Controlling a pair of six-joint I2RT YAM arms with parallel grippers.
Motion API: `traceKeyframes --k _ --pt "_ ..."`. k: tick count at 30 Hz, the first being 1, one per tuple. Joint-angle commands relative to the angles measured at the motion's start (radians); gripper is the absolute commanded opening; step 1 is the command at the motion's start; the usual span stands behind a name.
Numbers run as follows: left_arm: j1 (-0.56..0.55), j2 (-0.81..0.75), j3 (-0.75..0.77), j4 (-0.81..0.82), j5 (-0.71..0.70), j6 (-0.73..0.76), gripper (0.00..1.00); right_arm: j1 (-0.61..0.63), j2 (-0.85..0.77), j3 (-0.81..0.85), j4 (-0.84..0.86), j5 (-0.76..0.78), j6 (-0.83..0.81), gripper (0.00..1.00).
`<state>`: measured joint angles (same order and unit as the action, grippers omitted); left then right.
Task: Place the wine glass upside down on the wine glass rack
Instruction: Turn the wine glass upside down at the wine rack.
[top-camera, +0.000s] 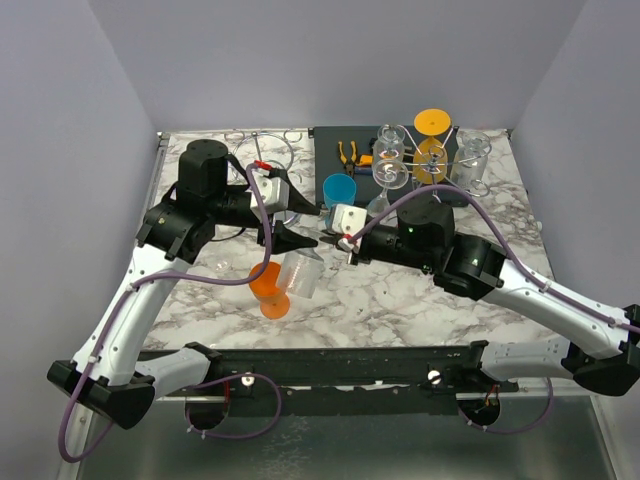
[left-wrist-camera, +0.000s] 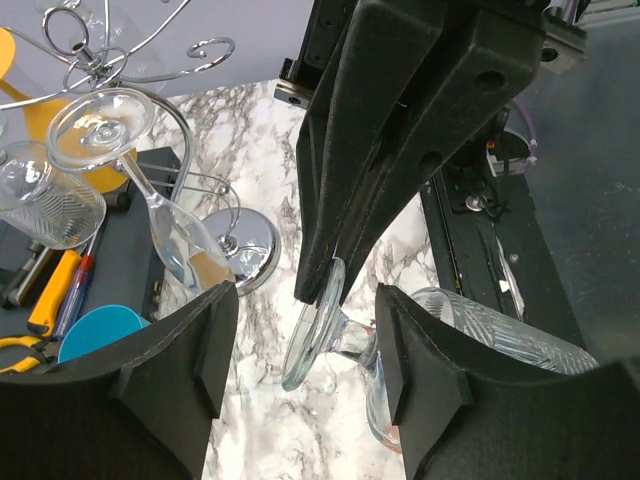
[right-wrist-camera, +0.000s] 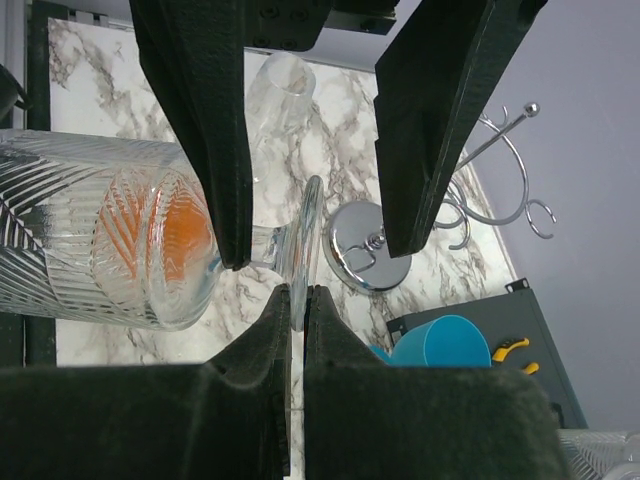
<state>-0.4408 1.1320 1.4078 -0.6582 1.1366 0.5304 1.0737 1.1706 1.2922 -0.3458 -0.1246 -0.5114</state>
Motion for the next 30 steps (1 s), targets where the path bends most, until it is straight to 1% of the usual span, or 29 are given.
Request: traceKeyframes --k 1,2,4,6,7,9,12,14,18,19,20,24,25,30 --pt "-0.006 -0.013 -0.024 -0.019 0.006 0.008 0.61 0.009 -0.014 0.053 0.093 -0.015 -0.021 0.0" --pt "-0.006 -0.012 -0.024 -0.021 0.005 0.015 0.59 0.01 -0.012 0.054 0.093 -0.016 -0.023 0.0" --pt "-0.006 -0.013 -0.024 -0.023 0.003 0.023 0.52 0.013 -0.009 0.056 0.092 -0.019 -0.026 0.01" --pt "-0.006 -0.012 -0.026 -0.026 0.005 0.026 0.4 0.016 -0.006 0.056 0.096 -0.013 -0.031 0.0" --pt "-0.006 -0.012 -0.03 -0.027 0.004 0.025 0.29 0.017 -0.005 0.057 0.101 -0.008 -0.035 0.0" --pt "-0.006 -0.017 -0.037 -0.032 -0.008 0.024 0.14 0.019 -0.008 0.055 0.116 0.004 -0.043 0.0" --pt "-0.006 -0.026 -0.048 -0.036 -0.023 0.039 0.08 0.022 -0.014 0.044 0.144 0.015 -0.053 0.0" --pt "-0.007 -0.028 -0.05 -0.038 -0.027 0.054 0.0 0.023 -0.007 0.045 0.15 0.027 -0.052 0.0" --pt "-0.01 -0.034 -0.055 -0.04 -0.064 0.124 0.0 0.025 -0.001 0.032 0.18 0.044 -0.018 0.01" --pt "-0.012 -0.037 -0.054 -0.04 -0.08 0.157 0.0 0.025 -0.002 0.027 0.187 0.058 -0.005 0.03" --pt "-0.012 -0.039 -0.054 -0.04 -0.101 0.194 0.0 0.025 -0.004 0.019 0.189 0.068 0.01 0.08" --pt "-0.012 -0.049 -0.036 -0.04 -0.176 0.392 0.0 0.025 -0.023 -0.025 0.184 0.121 0.084 0.35" --pt "-0.012 -0.052 -0.029 -0.04 -0.19 0.442 0.0 0.025 -0.035 -0.037 0.178 0.15 0.102 0.44" --pt "-0.012 -0.077 -0.014 -0.031 -0.209 0.63 0.0 0.025 -0.112 -0.121 0.174 0.228 0.197 0.71"
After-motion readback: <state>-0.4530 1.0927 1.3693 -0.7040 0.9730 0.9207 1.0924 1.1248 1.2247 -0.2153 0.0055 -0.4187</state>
